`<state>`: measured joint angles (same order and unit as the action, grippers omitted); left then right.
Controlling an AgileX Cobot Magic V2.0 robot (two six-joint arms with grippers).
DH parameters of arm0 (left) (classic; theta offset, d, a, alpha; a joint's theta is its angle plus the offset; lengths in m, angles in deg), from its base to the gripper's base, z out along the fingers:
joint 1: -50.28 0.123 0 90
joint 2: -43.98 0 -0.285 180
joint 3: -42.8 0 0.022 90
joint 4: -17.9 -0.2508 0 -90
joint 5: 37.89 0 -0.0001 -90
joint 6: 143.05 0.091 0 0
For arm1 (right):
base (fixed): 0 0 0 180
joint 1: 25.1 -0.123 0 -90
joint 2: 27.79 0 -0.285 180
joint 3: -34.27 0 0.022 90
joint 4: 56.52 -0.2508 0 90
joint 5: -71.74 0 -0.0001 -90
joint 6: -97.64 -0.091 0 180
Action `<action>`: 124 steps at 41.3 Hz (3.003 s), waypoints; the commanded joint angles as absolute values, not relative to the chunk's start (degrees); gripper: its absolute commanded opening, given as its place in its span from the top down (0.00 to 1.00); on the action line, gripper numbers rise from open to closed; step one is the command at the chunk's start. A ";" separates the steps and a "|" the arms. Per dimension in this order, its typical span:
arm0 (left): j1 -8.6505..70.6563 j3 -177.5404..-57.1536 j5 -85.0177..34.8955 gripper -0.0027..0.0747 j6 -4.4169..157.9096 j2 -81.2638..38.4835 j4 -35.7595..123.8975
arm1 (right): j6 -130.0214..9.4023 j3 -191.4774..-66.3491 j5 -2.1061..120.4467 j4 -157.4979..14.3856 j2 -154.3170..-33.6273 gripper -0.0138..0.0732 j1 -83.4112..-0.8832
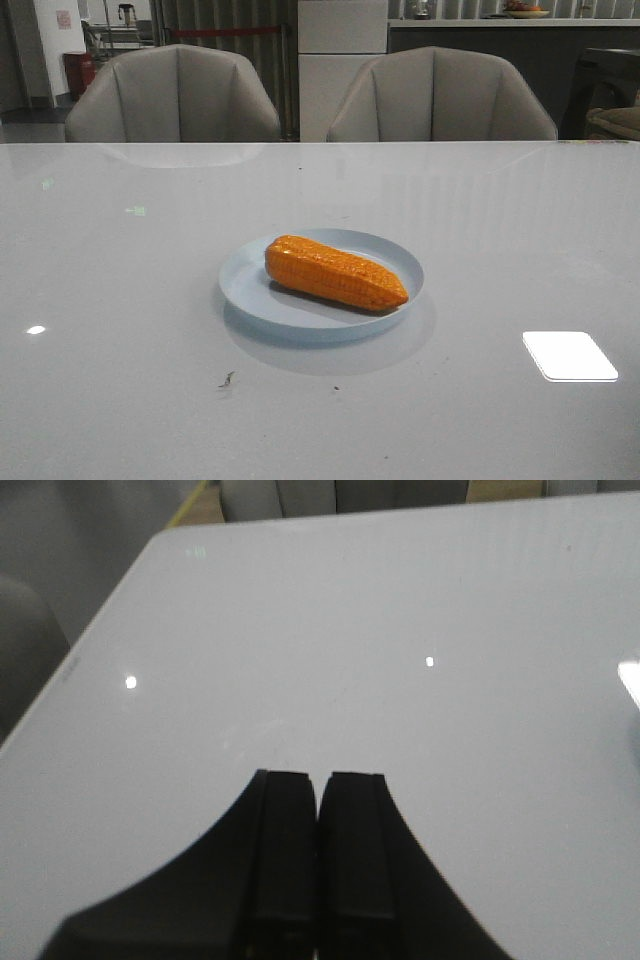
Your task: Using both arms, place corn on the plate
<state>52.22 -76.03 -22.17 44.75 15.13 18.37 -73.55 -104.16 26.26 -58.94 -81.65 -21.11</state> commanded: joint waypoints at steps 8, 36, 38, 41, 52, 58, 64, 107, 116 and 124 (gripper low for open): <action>52.24 -66.76 -37.01 0.85 44.13 31.02 18.46 | -73.53 -105.61 28.91 -59.34 -81.36 0.17 -20.62; 52.24 -57.50 -39.99 0.85 44.13 37.40 18.57 | -73.53 -105.61 28.80 -59.34 -81.36 0.17 -20.62; 52.24 -57.50 -41.51 0.85 44.13 37.40 18.57 | -73.53 -105.61 28.89 -59.34 -81.36 0.17 -20.62; 52.24 -57.50 -42.25 0.85 44.13 37.40 18.57 | -73.53 -105.61 28.89 -59.34 -81.36 0.17 -20.62; 52.24 -57.50 -42.29 0.85 44.13 37.40 18.57 | -73.53 -105.61 28.89 -59.34 -81.36 0.17 -20.62; 52.24 -57.50 -42.29 0.85 44.13 37.40 18.57 | -73.53 -105.61 28.89 -59.34 -81.36 0.17 -20.62; 52.24 -57.50 -42.29 0.85 44.13 37.40 18.57 | -73.53 -105.61 28.89 -59.34 -81.36 0.17 -20.62; 52.24 -57.50 -42.29 0.85 44.13 37.40 18.57 | -73.53 -89.83 55.81 -69.05 -53.85 0.81 -27.34; 52.24 -57.50 -42.29 0.85 44.13 37.40 18.57 | -73.53 -79.40 69.73 -70.46 -38.98 0.81 -27.34; 52.24 -57.50 -42.29 0.85 44.13 37.40 18.57 | -73.53 -72.27 77.76 -70.46 -33.59 0.81 -27.34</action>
<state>52.22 -59.58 -37.16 44.75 36.41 18.37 -73.65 -72.74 70.26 -70.22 -34.97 -27.31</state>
